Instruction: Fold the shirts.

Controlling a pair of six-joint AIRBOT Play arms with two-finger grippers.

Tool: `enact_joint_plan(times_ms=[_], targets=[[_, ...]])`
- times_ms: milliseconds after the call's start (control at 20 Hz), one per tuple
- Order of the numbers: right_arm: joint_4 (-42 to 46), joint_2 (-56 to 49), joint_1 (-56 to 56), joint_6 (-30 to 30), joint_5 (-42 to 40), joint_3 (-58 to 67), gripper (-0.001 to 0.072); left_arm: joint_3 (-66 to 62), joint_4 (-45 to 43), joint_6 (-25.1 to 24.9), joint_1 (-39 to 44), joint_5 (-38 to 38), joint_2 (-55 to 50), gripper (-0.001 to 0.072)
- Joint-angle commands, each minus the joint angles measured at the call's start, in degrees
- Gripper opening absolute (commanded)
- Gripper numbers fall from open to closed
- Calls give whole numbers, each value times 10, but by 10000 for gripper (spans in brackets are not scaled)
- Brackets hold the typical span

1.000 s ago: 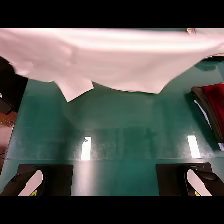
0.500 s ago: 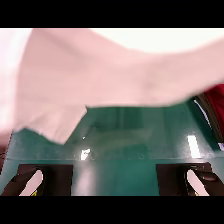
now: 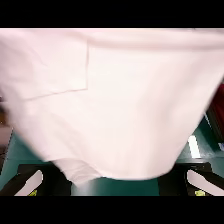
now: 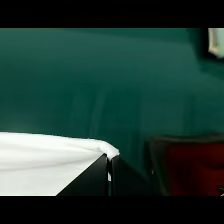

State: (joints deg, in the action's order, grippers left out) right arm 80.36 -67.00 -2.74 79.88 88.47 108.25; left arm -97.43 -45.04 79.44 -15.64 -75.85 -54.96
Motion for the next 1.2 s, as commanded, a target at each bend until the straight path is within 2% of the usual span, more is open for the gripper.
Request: enact_joint_plan(times_ms=[0, 100, 350, 450, 600, 750, 900, 1000, 1150], targets=[[7, -111, 2, 2, 30, -66, 9, 152, -1, -53, 48, -5, -84, 24], [6, -171, 2, 2, 12, -80, 9, 171, -23, -85, 87, 46, -164, 24], [7, -271, 3, 3, -118, -80, 9, 146, -13, -96, 107, 238, -329, 25], [7, -290, 2, 14, -178, -80, 9, 123, 0, -116, 107, 280, -365, 25], [6, -294, 2, 26, -263, -80, 9, 95, 7, -138, 107, 305, -385, 25], [7, -294, 2, 26, -277, -80, 9, 86, 4, -165, 107, 287, -385, 25], [7, -295, 2, 26, -217, -80, 8, 87, -27, -181, 107, 180, -386, 24], [8, -295, 2, 26, -164, -80, 8, 87, -94, -179, 107, 114, -386, 24], [8, -294, -2, 26, -117, -114, 8, 114, -133, -169, 107, 73, -386, 24]])
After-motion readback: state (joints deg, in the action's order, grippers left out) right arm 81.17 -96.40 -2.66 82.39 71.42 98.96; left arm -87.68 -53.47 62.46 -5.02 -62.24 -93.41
